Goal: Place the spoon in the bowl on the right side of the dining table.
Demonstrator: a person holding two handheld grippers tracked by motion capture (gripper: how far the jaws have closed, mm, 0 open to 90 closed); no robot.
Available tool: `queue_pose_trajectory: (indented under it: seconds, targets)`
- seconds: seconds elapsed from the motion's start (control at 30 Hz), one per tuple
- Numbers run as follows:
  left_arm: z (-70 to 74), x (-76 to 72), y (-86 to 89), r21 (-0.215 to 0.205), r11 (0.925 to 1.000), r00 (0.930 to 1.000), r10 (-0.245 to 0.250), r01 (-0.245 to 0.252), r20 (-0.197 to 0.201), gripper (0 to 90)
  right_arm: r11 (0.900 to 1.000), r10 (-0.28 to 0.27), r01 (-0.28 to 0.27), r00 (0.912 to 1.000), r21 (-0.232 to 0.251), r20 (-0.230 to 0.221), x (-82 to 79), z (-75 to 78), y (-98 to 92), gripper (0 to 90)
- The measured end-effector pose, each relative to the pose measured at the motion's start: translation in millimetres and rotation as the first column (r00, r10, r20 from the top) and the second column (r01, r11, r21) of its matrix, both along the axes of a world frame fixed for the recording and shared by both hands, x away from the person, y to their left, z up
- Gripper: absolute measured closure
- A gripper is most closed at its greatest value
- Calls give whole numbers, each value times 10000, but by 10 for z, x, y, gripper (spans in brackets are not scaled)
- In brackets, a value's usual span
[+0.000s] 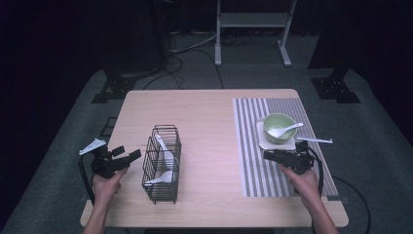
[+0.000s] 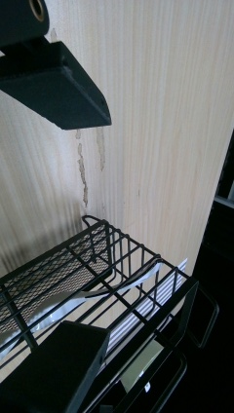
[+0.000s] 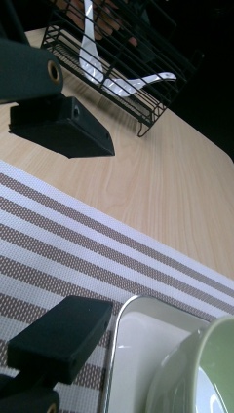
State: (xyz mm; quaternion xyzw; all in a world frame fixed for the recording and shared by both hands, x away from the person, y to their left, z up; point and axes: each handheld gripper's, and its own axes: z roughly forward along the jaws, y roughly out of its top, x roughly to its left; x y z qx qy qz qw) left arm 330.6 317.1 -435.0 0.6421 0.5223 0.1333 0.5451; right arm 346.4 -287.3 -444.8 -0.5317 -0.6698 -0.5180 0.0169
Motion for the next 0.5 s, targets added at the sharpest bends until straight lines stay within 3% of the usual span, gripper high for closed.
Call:
queue_pose_trajectory:
  seconds: [0.5]
  targets:
    - [0, -1, -2, 14, 10000, 10000, -16, 16, 9, 27, 9974, 560, -544, 9979, -470, 331, -85, 53, 199, 224]
